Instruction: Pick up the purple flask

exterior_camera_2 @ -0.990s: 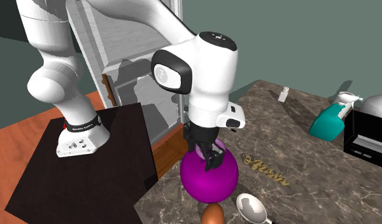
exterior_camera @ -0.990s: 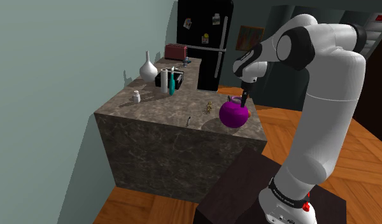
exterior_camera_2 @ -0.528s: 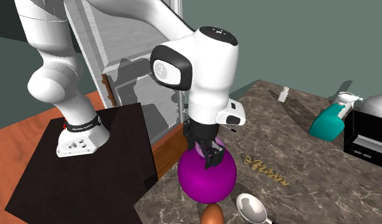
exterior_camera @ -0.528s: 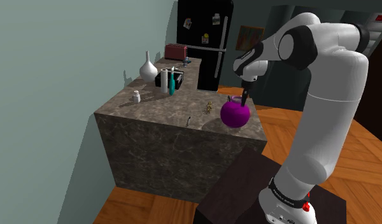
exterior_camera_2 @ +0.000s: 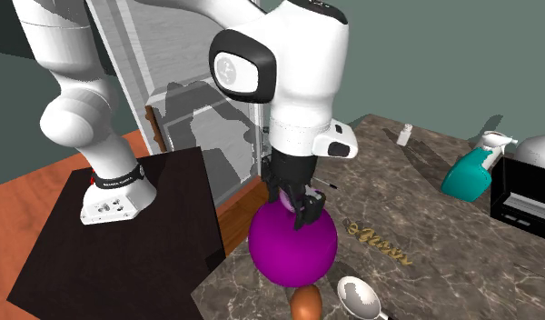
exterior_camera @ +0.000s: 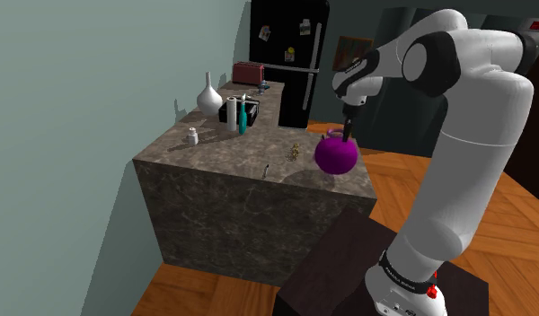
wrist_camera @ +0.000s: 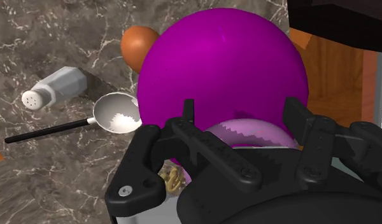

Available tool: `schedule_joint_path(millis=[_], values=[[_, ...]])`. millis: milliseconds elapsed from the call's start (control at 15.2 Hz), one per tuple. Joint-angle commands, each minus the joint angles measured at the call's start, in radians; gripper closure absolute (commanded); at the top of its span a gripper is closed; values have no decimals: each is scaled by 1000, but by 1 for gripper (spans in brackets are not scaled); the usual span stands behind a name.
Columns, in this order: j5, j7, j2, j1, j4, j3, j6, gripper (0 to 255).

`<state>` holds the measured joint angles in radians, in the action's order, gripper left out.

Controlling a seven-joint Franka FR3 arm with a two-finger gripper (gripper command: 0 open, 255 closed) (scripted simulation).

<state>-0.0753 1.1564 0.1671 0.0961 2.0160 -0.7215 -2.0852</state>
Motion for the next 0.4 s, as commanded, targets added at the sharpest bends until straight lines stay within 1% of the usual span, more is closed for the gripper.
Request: schedule_joint_path(millis=[0, 198, 330], values=[[15, -11, -21, -5, -11, -3, 23, 255], [30, -20, -41, -9, -33, -6, 60, 255], [31, -20, -42, -10, -34, -6, 62, 255]])
